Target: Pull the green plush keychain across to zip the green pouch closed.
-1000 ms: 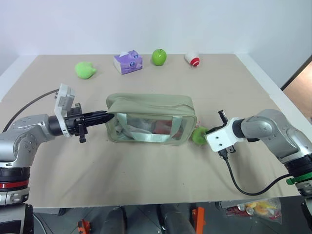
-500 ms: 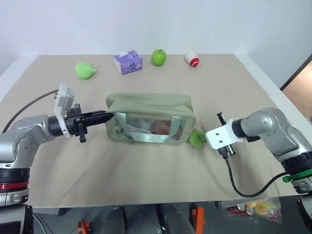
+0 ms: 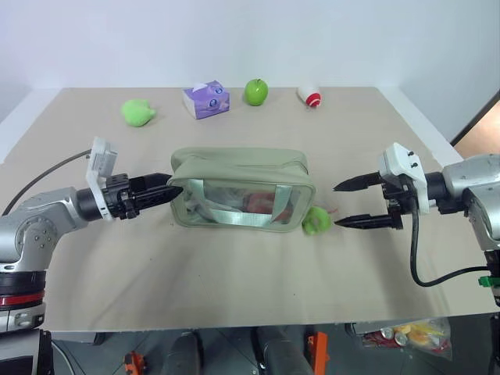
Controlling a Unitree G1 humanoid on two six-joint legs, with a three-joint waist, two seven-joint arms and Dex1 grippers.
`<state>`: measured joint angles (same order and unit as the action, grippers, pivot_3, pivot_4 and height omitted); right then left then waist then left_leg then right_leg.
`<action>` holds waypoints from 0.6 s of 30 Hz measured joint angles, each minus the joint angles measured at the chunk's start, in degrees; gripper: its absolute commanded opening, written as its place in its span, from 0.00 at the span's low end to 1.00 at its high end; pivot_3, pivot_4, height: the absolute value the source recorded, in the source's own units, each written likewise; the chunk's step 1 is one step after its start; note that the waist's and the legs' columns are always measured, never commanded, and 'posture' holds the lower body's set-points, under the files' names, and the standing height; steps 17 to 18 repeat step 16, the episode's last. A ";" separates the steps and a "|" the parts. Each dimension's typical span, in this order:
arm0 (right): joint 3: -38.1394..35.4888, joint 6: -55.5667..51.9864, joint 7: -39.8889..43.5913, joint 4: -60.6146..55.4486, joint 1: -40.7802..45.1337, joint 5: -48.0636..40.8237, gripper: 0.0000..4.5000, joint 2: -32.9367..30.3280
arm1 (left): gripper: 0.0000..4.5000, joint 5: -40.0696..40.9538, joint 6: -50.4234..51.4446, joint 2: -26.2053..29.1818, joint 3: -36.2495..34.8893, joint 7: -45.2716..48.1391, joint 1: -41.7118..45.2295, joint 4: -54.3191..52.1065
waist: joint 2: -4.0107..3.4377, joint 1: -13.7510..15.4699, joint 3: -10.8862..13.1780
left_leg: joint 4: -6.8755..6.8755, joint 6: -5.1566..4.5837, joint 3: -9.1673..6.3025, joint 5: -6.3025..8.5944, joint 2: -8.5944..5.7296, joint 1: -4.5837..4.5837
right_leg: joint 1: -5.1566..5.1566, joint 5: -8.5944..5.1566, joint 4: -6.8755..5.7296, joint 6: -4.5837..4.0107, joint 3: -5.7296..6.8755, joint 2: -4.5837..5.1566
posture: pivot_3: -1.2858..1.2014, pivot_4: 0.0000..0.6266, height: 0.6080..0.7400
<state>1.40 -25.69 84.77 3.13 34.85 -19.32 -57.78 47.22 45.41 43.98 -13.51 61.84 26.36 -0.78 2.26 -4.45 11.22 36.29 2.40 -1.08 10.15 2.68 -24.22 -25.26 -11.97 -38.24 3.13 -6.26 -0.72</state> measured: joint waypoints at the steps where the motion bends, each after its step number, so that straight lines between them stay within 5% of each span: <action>1: -0.48 -0.29 -0.21 0.12 -0.62 -0.23 1.00 -0.25 | 0.97 0.45 0.32 0.09 -0.58 -0.17 -0.05 -0.04 | 0.00 -0.01 0.00 | 0.00 0.00 0.00 0.00 0.00 0.01 | 0.00 0.00 0.00 0.00 0.00 0.00 | 0.52 0.24 1.00; 11: -15.10 -9.01 -7.66 -0.72 -6.92 -8.08 1.00 -2.12 | 0.99 3.07 1.08 4.45 -16.55 -4.67 -10.66 -1.44 | 0.00 -0.01 0.01 | -0.01 0.00 0.01 0.00 0.01 0.00 | -0.03 -0.02 0.00 -0.03 0.00 0.01 | 0.52 0.24 1.00; 18: -22.59 -14.39 -13.90 -5.58 -12.13 -13.20 1.00 0.21 | 0.99 2.95 0.50 3.52 -20.44 -7.01 -15.30 0.43 | 0.06 0.03 -0.03 | 0.03 0.00 0.01 0.00 0.01 0.00 | 0.00 -0.01 0.01 -0.02 0.00 0.02 | 0.52 0.24 1.00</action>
